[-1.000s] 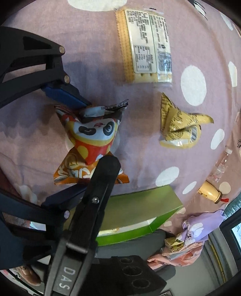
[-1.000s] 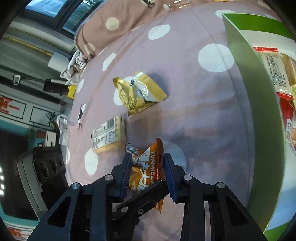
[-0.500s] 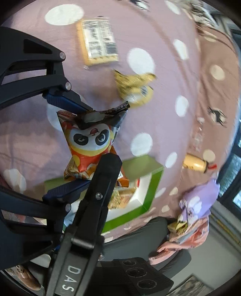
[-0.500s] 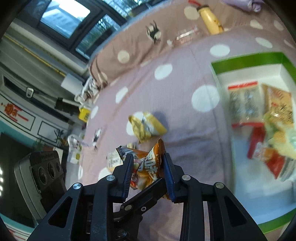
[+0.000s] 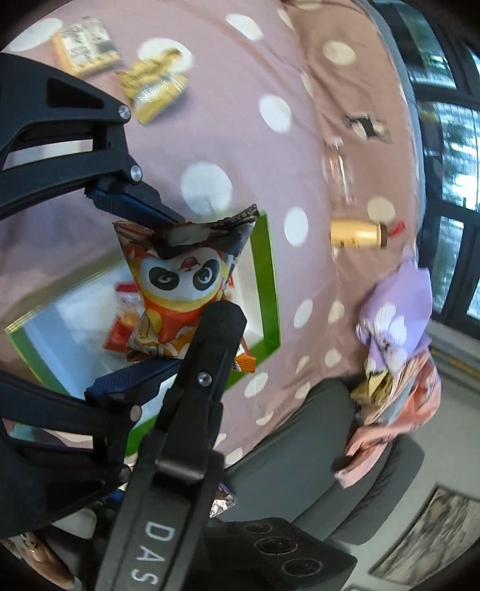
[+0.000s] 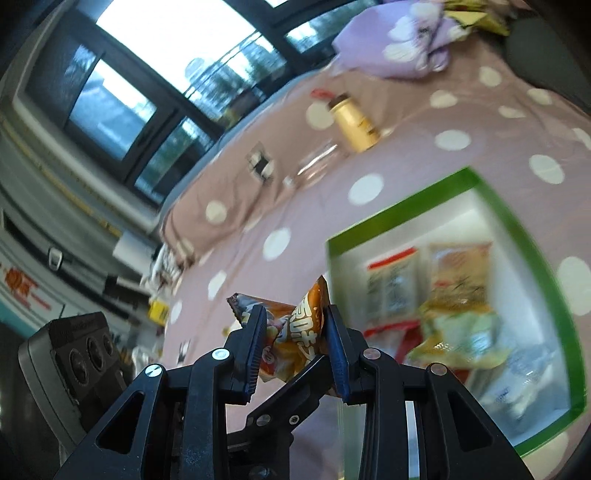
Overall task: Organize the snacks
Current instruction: 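Carry the orange panda bag over the green box with the right tool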
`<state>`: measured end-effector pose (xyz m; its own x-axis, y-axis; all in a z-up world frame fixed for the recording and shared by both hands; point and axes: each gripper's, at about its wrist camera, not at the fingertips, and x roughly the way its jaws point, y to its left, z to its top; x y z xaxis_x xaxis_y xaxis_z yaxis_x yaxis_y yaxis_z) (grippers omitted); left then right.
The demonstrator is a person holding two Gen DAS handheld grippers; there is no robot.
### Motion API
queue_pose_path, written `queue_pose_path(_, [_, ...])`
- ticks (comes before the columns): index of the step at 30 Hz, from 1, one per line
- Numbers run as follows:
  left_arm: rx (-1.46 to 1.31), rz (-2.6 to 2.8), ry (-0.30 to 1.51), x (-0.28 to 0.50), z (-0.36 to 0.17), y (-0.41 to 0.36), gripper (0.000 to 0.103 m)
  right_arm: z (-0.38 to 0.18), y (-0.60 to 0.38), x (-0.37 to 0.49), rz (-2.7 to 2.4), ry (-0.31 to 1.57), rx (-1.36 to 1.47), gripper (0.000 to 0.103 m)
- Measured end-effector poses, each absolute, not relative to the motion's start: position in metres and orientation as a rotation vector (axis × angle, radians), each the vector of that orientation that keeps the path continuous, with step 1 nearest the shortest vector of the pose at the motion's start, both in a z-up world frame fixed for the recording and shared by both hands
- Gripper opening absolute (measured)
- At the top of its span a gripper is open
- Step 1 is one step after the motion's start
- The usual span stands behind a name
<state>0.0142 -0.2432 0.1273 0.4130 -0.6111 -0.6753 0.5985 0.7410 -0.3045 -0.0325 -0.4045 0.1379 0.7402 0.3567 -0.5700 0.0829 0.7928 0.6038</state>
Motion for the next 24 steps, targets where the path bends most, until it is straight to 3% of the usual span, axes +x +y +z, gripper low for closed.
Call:
queue_pose_path(11, [0.035,-0.844,0.915,0.035,0.100,-0.311,0.067,0.114,-0.459,-0.020,-0.033,0.734,0.744,0.036])
queue_pose_path(24, [0.066,-0.788,0.998,0.043,0.071,-0.331,0.064,0.086,-0.483,-0.017,-0.119,0.795,0.838,0.036])
